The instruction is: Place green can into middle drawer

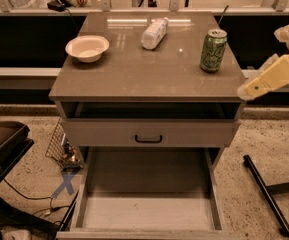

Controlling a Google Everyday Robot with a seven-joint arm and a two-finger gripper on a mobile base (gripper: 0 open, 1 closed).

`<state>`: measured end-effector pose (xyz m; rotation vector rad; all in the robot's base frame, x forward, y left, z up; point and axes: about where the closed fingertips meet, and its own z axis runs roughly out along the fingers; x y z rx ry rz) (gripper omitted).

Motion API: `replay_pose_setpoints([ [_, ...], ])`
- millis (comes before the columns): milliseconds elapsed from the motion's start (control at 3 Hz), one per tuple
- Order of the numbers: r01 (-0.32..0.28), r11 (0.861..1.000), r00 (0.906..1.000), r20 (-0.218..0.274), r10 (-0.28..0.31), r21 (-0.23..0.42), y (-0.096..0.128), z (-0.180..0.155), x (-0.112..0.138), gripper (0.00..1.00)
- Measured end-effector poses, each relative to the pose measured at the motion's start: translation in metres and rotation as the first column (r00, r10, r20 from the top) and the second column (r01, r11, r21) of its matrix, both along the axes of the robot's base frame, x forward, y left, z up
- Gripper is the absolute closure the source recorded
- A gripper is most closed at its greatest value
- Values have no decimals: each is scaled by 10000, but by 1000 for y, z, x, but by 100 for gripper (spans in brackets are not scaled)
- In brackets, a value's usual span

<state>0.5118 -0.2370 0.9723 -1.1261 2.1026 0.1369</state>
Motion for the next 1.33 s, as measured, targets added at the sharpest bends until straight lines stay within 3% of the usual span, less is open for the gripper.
replay_pose_setpoints([
  [333,979,9712,9920,562,-1126,2173,-1,1,31,0],
  [667,1739,9121,9693,991,-2252,3713,-3,3,52,0],
  [1000,2598,8517,9286,1244,-3497,4550,-10,5,63,0],
  [1333,2902,8285,8989,1606,-4077,4789,-18,12,72,0],
])
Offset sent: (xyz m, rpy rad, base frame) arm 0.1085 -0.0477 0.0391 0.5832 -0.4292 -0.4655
